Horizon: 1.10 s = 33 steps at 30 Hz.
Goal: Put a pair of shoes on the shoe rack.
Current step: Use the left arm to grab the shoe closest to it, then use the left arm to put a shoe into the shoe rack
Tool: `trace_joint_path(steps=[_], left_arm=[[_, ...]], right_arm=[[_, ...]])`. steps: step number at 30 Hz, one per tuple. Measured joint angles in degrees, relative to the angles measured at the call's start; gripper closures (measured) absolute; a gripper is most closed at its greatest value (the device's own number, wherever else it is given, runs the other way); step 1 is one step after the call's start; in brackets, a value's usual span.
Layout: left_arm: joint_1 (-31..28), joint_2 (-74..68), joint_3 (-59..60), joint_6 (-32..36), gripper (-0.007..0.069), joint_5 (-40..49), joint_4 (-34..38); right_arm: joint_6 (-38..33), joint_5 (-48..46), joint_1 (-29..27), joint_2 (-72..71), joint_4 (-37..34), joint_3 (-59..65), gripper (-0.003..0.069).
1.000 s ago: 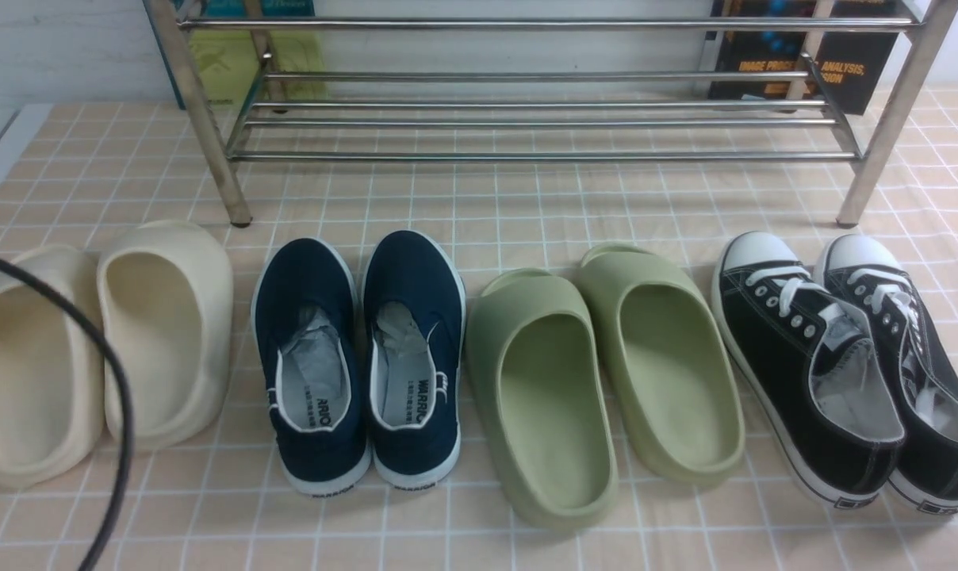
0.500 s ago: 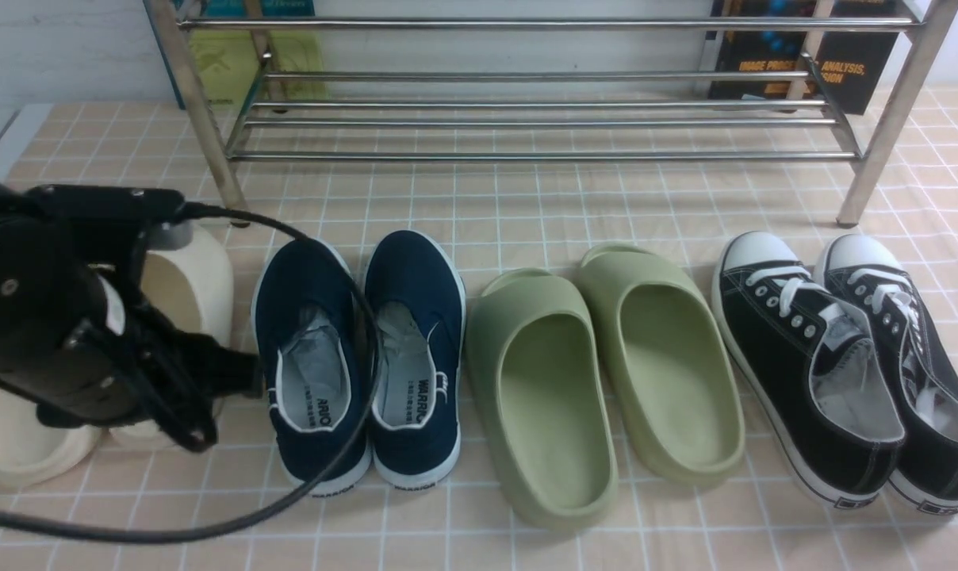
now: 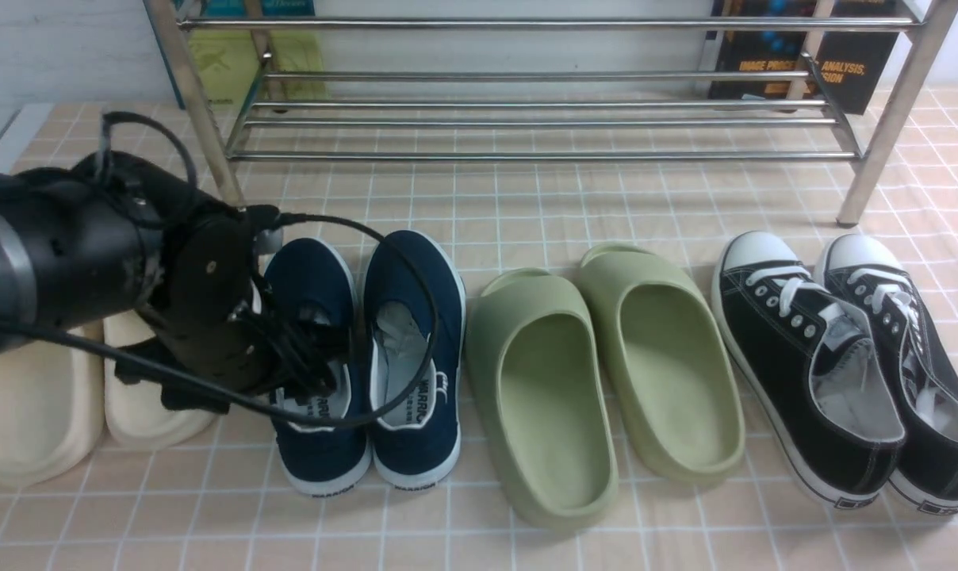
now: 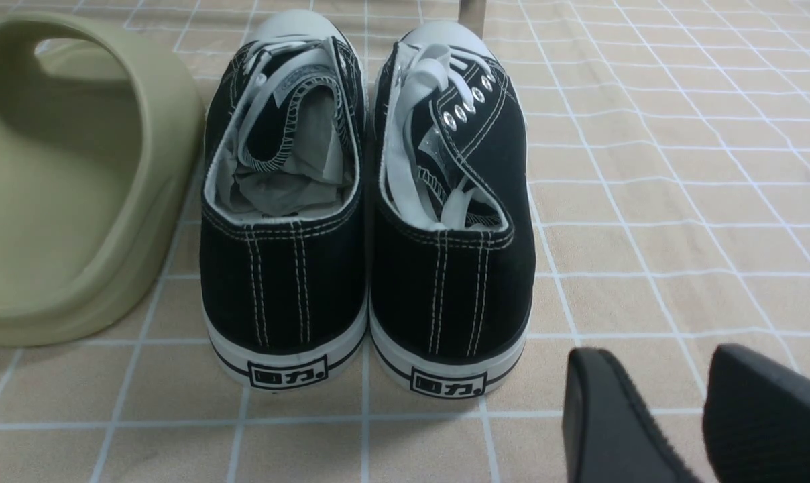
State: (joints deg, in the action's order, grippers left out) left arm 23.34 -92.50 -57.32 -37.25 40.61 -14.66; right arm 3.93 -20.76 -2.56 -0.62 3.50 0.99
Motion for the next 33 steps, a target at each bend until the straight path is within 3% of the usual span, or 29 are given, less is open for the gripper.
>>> trace_joint_path(steps=[4,6,7,11,14,21,24,33], left_arm=[[0.0,-3.7,0.0,-0.2,0.0205,-0.1,-0.2],[0.0,-4.4,0.0,-0.3,0.0291,-0.7,-0.2],[0.0,-4.4,0.0,-0.3,0.0291,-0.7,-0.2],[0.0,-4.6,0.0,-0.4,0.0488,-1.1,-0.2],[0.0,-4.4,-0.1,-0.5,0.0574,-1.0,-0.2],[0.0,3.4,-2.6,4.0,0.0584,4.7,-0.3],[0.0,7.8,-8.6,9.3,0.0584,7.3,-1.1],[-0.1,0.9,-25.6,12.7,0.0584,12.1,-1.0]], right_arm=[[0.0,0.0,0.0,0.0,0.0,0.0,0.0420],[0.0,0.0,0.0,0.0,0.0,0.0,0.0420],[0.0,0.0,0.0,0.0,0.0,0.0,0.0420],[0.0,0.0,0.0,0.0,0.0,0.0,0.0420],[0.0,0.0,0.0,0.0,0.0,0.0,0.0420],[0.0,0.0,0.0,0.0,0.0,0.0,0.0420],[0.0,0.0,0.0,0.0,0.0,0.0,0.0420],[0.0,0.0,0.0,0.0,0.0,0.0,0.0420]])
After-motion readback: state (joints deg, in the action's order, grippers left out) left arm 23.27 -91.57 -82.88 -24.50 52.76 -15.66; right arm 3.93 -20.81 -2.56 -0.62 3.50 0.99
